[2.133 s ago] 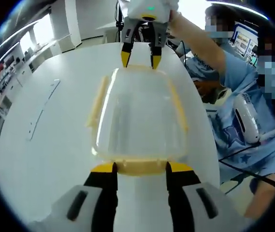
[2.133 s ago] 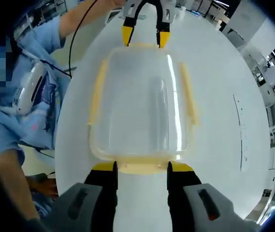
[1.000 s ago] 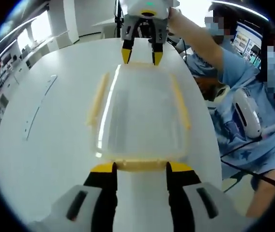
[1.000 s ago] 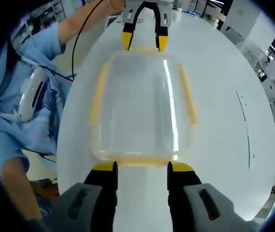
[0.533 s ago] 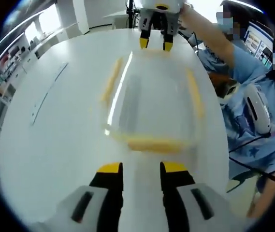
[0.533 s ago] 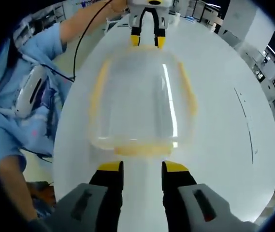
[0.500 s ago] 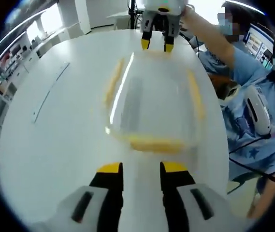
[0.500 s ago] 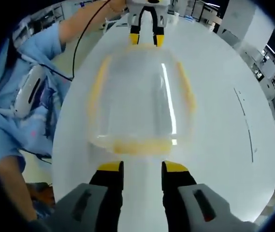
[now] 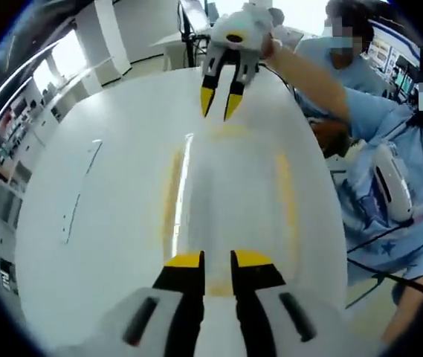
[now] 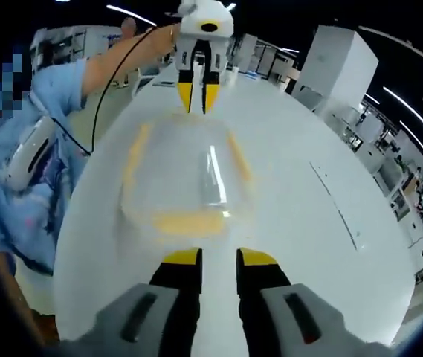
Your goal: Snap each plastic latch of the storage box into its locked position after aligning the lid with the box until every specified latch is closed and the lid sits flush.
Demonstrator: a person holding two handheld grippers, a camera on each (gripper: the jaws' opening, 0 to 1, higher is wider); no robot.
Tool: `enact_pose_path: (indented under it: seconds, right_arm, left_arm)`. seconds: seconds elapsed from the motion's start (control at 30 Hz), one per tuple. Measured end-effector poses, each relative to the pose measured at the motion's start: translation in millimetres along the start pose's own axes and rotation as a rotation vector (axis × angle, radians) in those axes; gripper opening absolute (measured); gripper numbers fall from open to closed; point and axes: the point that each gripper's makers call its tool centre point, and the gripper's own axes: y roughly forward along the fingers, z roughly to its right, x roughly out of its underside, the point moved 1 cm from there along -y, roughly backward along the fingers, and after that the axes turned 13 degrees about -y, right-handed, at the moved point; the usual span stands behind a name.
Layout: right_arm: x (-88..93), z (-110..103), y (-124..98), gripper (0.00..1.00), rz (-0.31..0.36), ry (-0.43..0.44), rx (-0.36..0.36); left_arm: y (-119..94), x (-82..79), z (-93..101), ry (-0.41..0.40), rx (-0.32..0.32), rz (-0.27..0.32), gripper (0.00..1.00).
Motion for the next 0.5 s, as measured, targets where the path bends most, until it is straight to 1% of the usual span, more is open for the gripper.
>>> enact_pose_path:
  seconds: [0.03, 0.1, 0.17, 0.23, 0.33, 0.43, 0.5]
  right_arm:
    - [-2.5, 0.7, -0.2, 0.15, 0.017, -0.001, 0.008]
    - [-11.8, 1.3, -0.5, 0.13, 0.076, 0.004, 0.027]
    - [-19.1, 1.7, -1.0, 0.12, 0.121, 0.011, 0.039]
    - [-25.4, -0.4, 0.3, 0.11, 0.157, 0.006, 0.045]
    - [-30.2, -3.5, 4.4, 0.09, 0.174, -0.002, 0.045]
    - [-35.1, -6.0, 9.6, 0.07, 0.183, -0.005, 0.037]
    - [-38.4, -6.5, 12.9, 0.07, 0.186, -0.016, 0.034]
  left_arm:
    - [4.9, -4.8, 1.9, 0.021, 0.001, -0.029, 0.13]
    - [13.7, -14.4, 7.5, 0.045, 0.015, -0.069, 0.13]
    - [21.9, -25.2, 10.9, 0.058, 0.023, -0.094, 0.12]
    - [26.9, -28.4, 13.7, 0.062, 0.034, -0.123, 0.12]
    - [34.1, -28.9, 19.7, 0.063, 0.068, -0.173, 0.11]
    - [34.9, -31.8, 16.6, 0.071, 0.062, -0.187, 0.09]
    - [36.8, -31.9, 14.9, 0.052, 0.062, -0.199, 0.08]
